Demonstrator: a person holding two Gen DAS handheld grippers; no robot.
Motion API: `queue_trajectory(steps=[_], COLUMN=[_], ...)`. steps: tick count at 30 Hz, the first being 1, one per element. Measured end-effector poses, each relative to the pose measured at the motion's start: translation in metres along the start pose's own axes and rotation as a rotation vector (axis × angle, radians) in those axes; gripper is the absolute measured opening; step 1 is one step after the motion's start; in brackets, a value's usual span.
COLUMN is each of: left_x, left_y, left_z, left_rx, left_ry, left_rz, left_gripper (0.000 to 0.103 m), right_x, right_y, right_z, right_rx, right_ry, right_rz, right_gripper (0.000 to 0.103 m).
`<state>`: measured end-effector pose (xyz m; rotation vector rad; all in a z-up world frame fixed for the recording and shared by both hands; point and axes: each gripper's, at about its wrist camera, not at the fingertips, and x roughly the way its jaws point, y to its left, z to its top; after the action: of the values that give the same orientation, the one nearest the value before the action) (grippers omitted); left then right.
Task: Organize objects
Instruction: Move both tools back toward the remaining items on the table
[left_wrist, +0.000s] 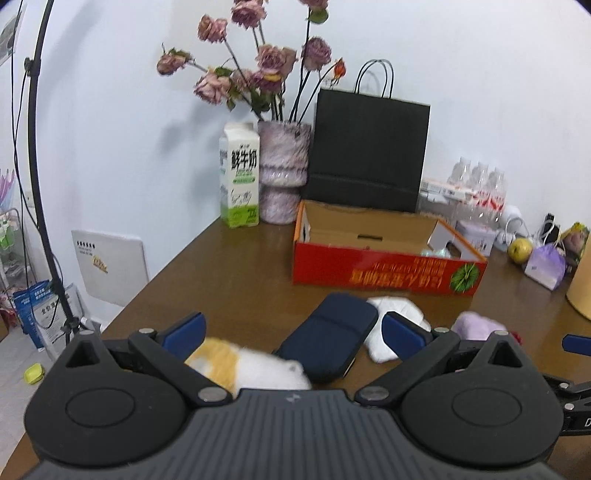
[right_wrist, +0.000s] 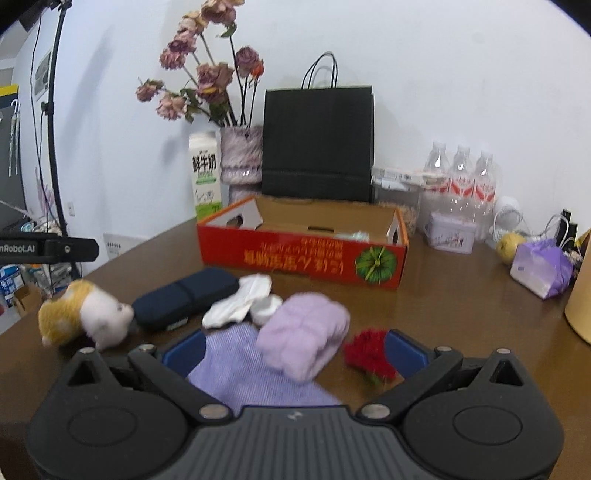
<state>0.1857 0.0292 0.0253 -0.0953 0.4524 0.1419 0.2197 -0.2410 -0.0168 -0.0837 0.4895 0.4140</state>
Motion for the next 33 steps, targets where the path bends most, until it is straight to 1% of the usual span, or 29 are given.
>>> queue_trajectory(steps=[4,8,16,19,21,23,30,31,32,33], left_x=[-0.002,-0.002,-0.006,-0.007,-0.008,-0.008,-0.004,-0.004,-0.003,-0.003], left_y=[0.013,0.025,0.039,0.045,0.048,0.051,0.055,0.056,0.056,0.056], left_z=[-0.012,-0.018,-0.02,-0.022,-0.023,-0.024,-0.029,-0.03,-0.031,-0.031], left_rx=[0.01,0.008,0.001,-0.01,-0.016,-0.02,-0.04,-0.04,-0.039,-0.04], left_ry=[0.031,0.055,0.061,0.063,0.065,0.066,0.083,0.085,0.088,0.091], left_rz=[0.005,0.02,0.02,0.024,0.026,0.026,0.019,0.018,0.017,0.017], left_gripper=[0.103,0.103,0.103,0.103,0.103,0.103,0.103,0.103,0.103,0.103], right_x=[0.003,0.013,0.06,0.077,0.087,0.091,0.092,0.09,0.087,0.084], right_y=[0.005,0.007,0.015,0.014,0.011,0.007,0.008,0.008,0.009,0.011], right_z=[-0.013,-0.02,-0.014,-0.013,-0.014,-0.018,-0.021,-0.022,-0.023,-0.024], right_rx=[-0.004,-0.012,-0.108,-0.122,-0.105,-0.075,-0.08,-0.079,-0.083,-0.086], right_ry=[0.044,0.089,0.197,0.234,0.264,0.254,0.217,0.212,0.2,0.19], right_rz=[0.012,0.028,0.084,0.095,0.11,0.128,0.125,0.13,0.135,0.145], right_gripper=[0.103,0.103,0.103,0.103,0.103,0.103,0.103,0.1,0.091,0.086])
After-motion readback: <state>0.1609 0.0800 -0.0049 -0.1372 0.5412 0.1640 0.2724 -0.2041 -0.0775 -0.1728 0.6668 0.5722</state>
